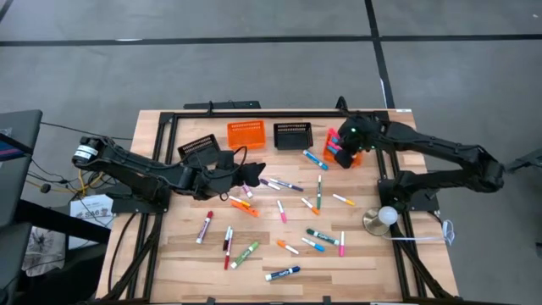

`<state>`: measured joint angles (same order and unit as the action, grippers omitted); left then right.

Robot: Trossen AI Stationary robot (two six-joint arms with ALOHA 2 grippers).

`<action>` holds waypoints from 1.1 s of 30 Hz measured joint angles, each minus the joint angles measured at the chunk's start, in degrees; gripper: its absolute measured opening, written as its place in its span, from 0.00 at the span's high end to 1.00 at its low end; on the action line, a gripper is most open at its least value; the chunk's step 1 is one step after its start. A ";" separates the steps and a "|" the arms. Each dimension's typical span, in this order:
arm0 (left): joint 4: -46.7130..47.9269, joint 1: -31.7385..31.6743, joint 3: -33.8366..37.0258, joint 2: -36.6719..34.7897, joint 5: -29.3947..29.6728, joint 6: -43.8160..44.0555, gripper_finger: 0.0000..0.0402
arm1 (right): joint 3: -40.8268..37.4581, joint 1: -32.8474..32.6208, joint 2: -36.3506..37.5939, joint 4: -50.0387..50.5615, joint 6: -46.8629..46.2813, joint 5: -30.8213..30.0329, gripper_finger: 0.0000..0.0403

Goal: Pick & Place Markers
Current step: Put the pink marker into the right orange bin

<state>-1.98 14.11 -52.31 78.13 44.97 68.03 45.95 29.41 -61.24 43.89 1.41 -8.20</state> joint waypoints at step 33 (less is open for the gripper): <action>-0.02 0.00 0.00 0.02 -0.02 -2.43 0.40 | 0.62 9.35 -20.12 3.46 13.56 -2.09 0.84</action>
<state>-2.00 14.11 -52.31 78.15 44.95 65.60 46.57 38.76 -81.36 47.35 14.98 -10.29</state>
